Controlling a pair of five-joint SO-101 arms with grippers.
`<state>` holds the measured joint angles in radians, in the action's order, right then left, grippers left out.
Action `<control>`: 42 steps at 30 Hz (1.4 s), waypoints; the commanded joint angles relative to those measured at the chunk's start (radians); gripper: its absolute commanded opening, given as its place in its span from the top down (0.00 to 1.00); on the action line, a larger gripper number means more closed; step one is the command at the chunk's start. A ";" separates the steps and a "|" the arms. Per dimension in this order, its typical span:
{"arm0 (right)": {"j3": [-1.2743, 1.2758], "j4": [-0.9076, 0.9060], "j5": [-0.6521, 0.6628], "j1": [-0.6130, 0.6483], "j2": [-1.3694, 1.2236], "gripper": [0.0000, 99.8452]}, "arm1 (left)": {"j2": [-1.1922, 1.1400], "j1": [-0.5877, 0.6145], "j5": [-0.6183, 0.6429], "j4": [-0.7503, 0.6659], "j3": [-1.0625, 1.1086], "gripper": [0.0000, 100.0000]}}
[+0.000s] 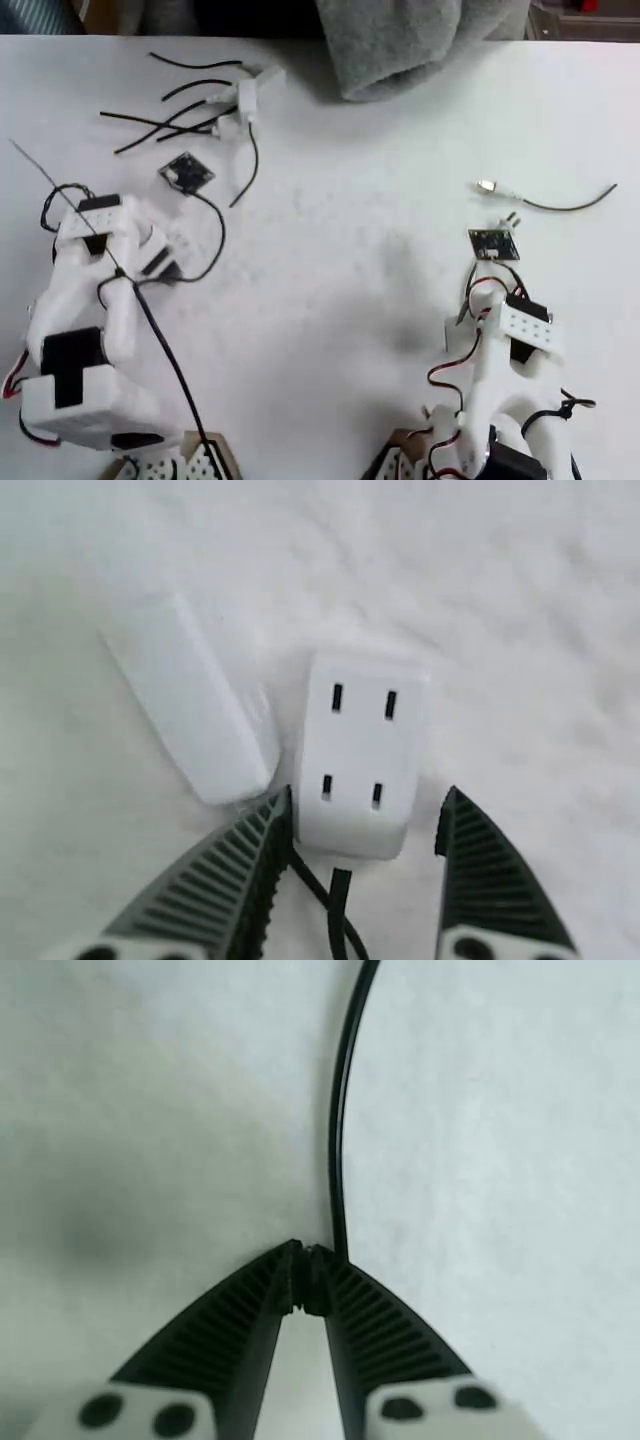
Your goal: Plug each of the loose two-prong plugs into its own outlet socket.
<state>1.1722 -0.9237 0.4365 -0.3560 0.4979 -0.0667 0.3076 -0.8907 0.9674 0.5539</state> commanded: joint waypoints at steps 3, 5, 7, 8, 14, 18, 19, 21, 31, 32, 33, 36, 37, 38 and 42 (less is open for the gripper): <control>0.002 0.007 0.003 0.008 0.005 0.98 | -0.021 0.002 0.012 0.025 -0.057 0.78; 0.002 0.007 0.003 0.008 0.005 0.98 | -0.021 0.001 0.012 0.025 -0.057 0.84; 0.002 0.007 0.003 0.008 0.005 0.98 | -0.021 -0.005 0.012 0.026 -0.058 0.89; 0.002 0.007 0.003 0.008 0.005 0.98 | -0.021 -0.018 0.012 0.031 -0.058 0.91; 0.002 0.007 0.003 0.008 0.005 0.98 | -0.019 -0.122 0.060 0.176 -0.135 0.92; 0.002 0.007 0.003 0.008 0.005 0.98 | -0.019 -0.226 0.195 0.339 -0.269 0.92; 0.002 0.007 0.003 0.008 0.005 0.98 | -0.019 -0.254 0.230 0.368 -0.293 0.92; 0.002 0.007 0.003 0.007 0.005 0.98 | -0.019 -0.309 0.304 0.410 -0.328 0.92; 0.002 0.007 0.003 0.007 0.005 0.98 | -0.030 -0.533 0.937 0.301 -0.328 0.92; 0.002 0.007 0.003 0.007 0.005 0.98 | -0.030 -0.533 1.036 0.276 -0.321 0.92; 0.002 0.007 0.003 0.005 0.005 0.98 | -0.028 -0.536 1.122 0.244 -0.302 0.92; 0.002 0.007 0.003 0.004 0.005 0.98 | -0.030 -0.542 1.232 0.138 -0.245 0.92; 0.002 0.007 0.003 0.004 0.005 0.98 | -0.030 -0.545 1.229 0.092 -0.218 0.92; 0.002 0.005 0.003 0.004 0.005 0.98 | -0.030 -0.544 1.234 0.046 -0.189 0.92; 0.002 0.005 0.003 0.004 0.005 0.98 | -0.024 -0.547 1.235 -0.101 -0.046 0.91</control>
<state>1.1722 -0.9237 0.4365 -0.3544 0.4979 -0.1005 -0.2263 0.3245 0.9613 0.4450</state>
